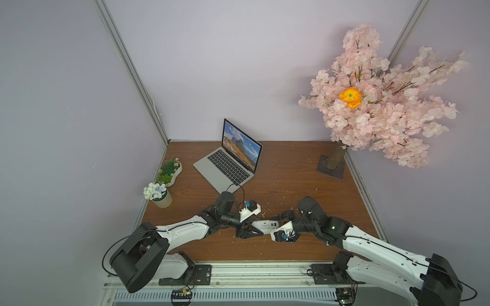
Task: Remove the wireless mouse receiver from the laptop
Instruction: Place the mouse at the center of the board.
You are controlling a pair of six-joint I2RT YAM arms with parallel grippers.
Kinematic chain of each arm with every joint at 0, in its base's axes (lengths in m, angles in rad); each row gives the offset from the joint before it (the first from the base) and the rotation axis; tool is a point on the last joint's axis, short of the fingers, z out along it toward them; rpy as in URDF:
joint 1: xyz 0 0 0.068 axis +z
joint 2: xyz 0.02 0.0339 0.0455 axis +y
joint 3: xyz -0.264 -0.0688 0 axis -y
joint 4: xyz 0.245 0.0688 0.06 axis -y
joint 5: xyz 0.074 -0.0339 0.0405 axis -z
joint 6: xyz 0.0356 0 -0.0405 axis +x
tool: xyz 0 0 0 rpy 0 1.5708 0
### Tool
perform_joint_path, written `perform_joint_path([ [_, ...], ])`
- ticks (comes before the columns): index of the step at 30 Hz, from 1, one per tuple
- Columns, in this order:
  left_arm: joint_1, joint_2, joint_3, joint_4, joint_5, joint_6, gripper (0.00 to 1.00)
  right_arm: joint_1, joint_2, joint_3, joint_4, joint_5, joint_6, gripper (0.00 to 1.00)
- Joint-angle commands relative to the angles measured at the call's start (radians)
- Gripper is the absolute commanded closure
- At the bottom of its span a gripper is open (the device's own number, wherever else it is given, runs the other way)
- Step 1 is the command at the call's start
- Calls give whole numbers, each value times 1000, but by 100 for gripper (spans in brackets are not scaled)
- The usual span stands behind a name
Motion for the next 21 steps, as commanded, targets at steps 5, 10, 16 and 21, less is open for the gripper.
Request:
perform_joint_path([
  [5, 26, 37, 27, 22, 106, -21, 55, 26, 3, -11, 100, 36, 23, 47],
  [10, 34, 48, 36, 25, 128, -20, 55, 30, 8, -8, 113, 40, 25, 56],
  [16, 41, 66, 51, 20, 148, -14, 54, 32, 13, -5, 133, 33, 47, 72],
  [21, 45, 78, 58, 9, 166, -9, 51, 31, 15, 0, 146, 17, 86, 93],
])
